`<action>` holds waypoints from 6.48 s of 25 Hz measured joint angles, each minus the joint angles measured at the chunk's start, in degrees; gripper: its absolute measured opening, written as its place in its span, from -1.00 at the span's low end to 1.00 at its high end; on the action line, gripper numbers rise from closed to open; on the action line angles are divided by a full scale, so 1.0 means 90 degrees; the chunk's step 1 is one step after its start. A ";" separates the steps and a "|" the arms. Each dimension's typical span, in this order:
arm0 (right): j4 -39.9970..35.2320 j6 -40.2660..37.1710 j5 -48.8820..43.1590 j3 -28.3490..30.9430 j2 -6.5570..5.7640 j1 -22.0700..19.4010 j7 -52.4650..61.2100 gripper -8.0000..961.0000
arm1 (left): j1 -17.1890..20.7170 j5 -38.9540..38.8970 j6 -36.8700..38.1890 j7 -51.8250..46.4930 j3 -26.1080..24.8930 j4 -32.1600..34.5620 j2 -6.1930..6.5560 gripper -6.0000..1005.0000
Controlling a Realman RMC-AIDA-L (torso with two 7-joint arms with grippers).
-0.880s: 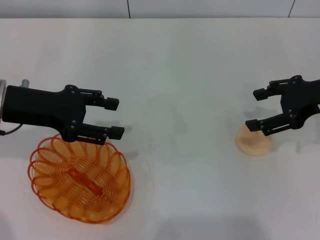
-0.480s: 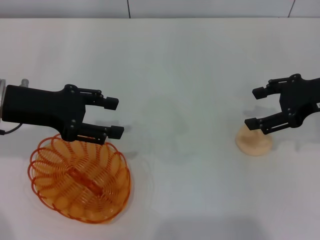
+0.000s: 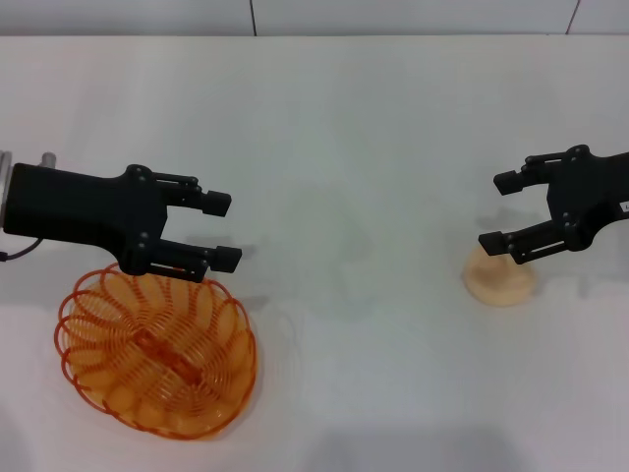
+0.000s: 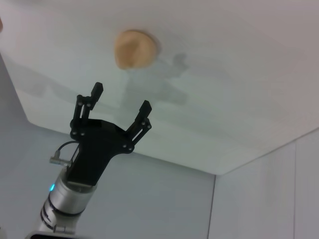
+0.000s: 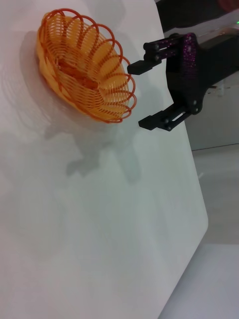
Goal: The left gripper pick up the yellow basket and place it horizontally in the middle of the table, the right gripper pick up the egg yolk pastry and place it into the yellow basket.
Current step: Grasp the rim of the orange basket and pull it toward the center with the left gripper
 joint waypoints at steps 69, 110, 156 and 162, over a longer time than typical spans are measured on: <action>0.0108 -0.0035 0.0179 0.0010 0.0011 -0.0144 0.0244 0.79 | -0.0993 0.4869 -0.0285 -0.5771 0.0501 0.0992 -0.0154 0.33; 0.0136 -0.0075 0.0254 0.0010 0.0011 -0.0205 0.0240 0.79 | -0.1125 0.4812 -0.0719 -0.6021 0.0517 0.0705 -0.0165 -0.68; 0.0116 -0.0087 0.0263 0.0069 -0.0012 -0.0166 0.0248 0.79 | -0.1155 0.3122 -0.1615 -0.8392 -0.0201 0.0692 -0.0196 -0.82; 0.0095 -0.0161 0.0263 0.0069 -0.0022 -0.0163 0.0253 0.79 | -0.1159 0.3124 -0.1641 -0.8640 -0.0231 0.0501 -0.0231 -0.82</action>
